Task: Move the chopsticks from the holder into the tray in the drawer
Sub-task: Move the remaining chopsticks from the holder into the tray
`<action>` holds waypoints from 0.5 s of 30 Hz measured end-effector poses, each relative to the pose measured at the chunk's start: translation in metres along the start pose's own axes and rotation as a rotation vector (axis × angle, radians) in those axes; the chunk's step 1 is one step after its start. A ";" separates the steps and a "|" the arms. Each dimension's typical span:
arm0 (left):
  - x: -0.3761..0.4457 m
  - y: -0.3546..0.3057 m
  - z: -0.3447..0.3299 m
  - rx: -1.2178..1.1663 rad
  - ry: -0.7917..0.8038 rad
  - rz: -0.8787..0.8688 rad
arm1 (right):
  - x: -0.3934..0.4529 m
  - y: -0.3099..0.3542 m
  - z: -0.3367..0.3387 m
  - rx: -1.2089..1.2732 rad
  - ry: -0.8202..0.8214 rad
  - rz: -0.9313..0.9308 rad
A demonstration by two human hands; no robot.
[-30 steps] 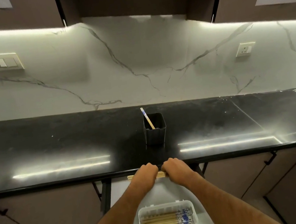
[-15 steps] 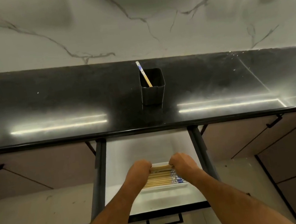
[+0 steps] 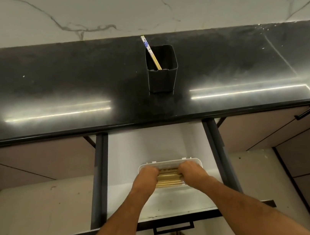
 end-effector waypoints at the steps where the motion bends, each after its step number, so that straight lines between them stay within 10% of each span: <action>1: 0.003 0.002 -0.003 -0.004 0.013 0.011 | 0.003 -0.001 -0.008 0.025 0.027 -0.002; 15: 0.013 0.008 -0.026 0.129 0.069 0.018 | 0.022 -0.008 -0.038 0.041 0.072 0.024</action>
Point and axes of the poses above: each hand's wrist, its own x-axis towards the middle knuckle, its own z-axis out of the back of the hand, y = z × x, the point moved 10 cm from there along x, towards the middle knuckle, and after that the axes turned 6 degrees about -x, right-handed, at the moved point
